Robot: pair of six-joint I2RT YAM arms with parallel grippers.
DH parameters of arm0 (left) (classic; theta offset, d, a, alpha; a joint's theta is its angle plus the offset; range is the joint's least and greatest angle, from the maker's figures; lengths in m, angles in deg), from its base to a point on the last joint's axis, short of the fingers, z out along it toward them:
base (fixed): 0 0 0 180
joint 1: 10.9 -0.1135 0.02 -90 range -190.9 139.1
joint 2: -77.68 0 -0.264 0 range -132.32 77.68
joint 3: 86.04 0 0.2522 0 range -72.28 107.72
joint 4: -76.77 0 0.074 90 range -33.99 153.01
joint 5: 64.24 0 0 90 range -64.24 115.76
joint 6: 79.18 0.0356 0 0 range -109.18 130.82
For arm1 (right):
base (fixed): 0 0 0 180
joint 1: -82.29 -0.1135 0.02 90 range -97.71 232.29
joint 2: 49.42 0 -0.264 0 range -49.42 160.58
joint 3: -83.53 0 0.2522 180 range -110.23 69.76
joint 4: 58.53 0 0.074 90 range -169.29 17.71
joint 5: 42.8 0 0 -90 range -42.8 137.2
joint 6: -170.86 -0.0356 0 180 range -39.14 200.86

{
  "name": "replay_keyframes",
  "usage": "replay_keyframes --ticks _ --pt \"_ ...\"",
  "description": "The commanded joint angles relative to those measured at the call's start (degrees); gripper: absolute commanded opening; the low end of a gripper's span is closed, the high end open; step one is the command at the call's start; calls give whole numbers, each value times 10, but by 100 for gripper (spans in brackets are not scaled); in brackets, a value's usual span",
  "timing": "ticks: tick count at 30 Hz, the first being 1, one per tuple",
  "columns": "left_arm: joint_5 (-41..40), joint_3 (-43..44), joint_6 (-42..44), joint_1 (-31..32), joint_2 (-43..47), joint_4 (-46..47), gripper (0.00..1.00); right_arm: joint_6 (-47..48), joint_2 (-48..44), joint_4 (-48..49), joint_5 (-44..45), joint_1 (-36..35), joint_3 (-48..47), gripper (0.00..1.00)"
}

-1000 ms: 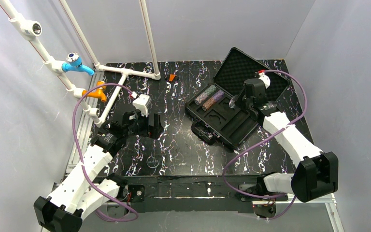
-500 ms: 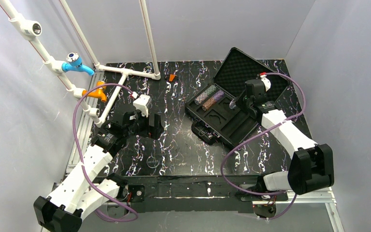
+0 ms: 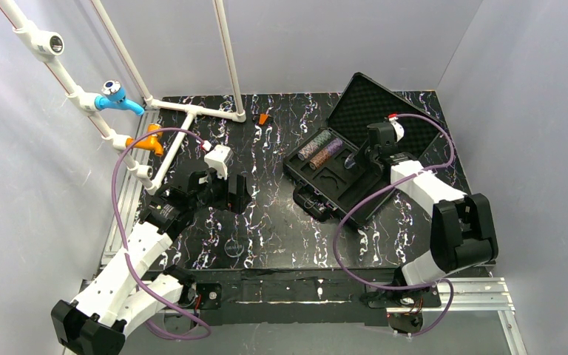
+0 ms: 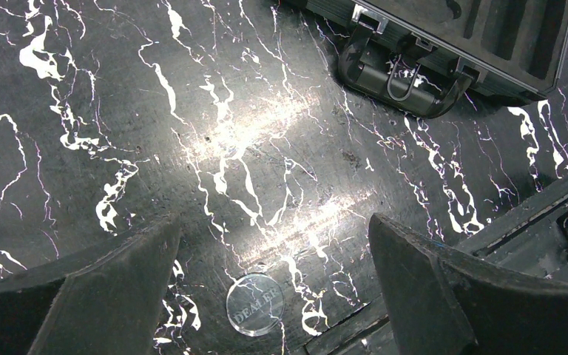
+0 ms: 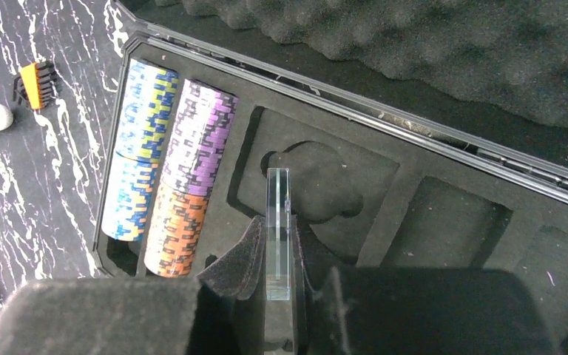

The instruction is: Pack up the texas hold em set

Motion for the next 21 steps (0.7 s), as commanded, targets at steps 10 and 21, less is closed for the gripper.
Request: replay_keyframes --ticks 10,21 --pt "-2 -4 7 7 6 7 98 8 59 90 -26 19 -27 1" --pt "-5 -5 9 8 6 7 98 9 82 130 -80 34 -21 1"
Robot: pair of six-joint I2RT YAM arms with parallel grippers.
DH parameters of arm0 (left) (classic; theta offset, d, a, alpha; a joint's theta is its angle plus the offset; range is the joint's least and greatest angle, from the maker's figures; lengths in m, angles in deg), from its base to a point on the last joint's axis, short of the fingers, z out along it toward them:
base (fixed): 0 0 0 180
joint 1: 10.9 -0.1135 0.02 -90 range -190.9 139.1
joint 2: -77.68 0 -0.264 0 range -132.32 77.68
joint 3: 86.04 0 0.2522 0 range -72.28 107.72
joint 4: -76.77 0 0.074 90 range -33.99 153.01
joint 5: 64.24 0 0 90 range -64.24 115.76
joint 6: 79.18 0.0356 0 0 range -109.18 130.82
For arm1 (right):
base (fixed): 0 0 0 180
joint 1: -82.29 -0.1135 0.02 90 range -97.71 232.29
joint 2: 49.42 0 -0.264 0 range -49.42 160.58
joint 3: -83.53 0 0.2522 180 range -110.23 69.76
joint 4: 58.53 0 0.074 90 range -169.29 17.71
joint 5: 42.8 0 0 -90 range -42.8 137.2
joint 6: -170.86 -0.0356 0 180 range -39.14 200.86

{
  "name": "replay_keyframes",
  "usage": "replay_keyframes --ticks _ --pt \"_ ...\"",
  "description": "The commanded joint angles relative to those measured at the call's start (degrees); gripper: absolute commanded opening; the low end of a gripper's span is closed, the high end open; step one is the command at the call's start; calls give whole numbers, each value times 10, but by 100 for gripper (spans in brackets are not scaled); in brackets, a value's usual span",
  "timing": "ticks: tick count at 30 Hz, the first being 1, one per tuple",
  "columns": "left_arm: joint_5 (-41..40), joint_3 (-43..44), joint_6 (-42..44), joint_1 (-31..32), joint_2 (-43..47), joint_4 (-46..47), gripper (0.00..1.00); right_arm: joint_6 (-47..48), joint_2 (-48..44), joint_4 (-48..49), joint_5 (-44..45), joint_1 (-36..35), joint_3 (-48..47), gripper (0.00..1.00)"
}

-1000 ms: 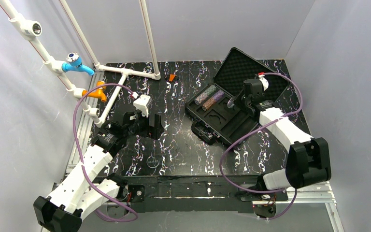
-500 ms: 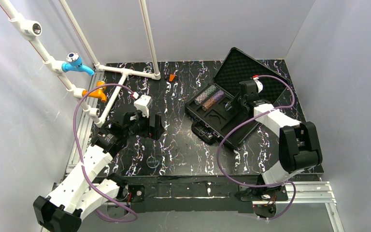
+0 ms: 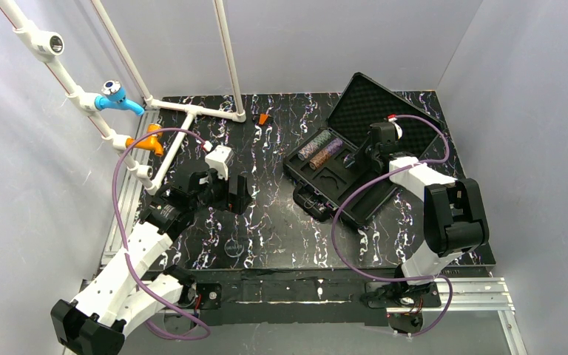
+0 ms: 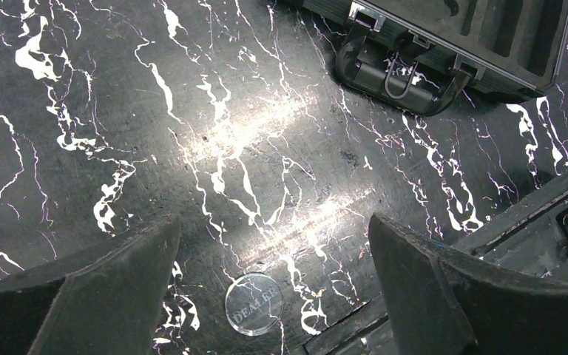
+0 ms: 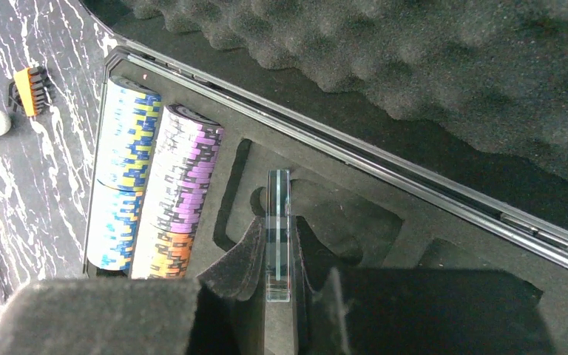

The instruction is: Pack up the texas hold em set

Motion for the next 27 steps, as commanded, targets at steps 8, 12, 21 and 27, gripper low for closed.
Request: replay_keyframes --ticks 8,12,21,27 --pt "-5 -4 8 5 6 7 98 -4 2 70 -41 13 18 1" --pt "-5 -4 8 5 5 7 98 -8 6 47 -50 18 27 1" --pt "-6 -4 8 7 8 7 98 33 -34 -72 -17 27 18 81" --pt "-6 -5 8 8 10 6 98 77 -71 -112 13 27 -7 72"
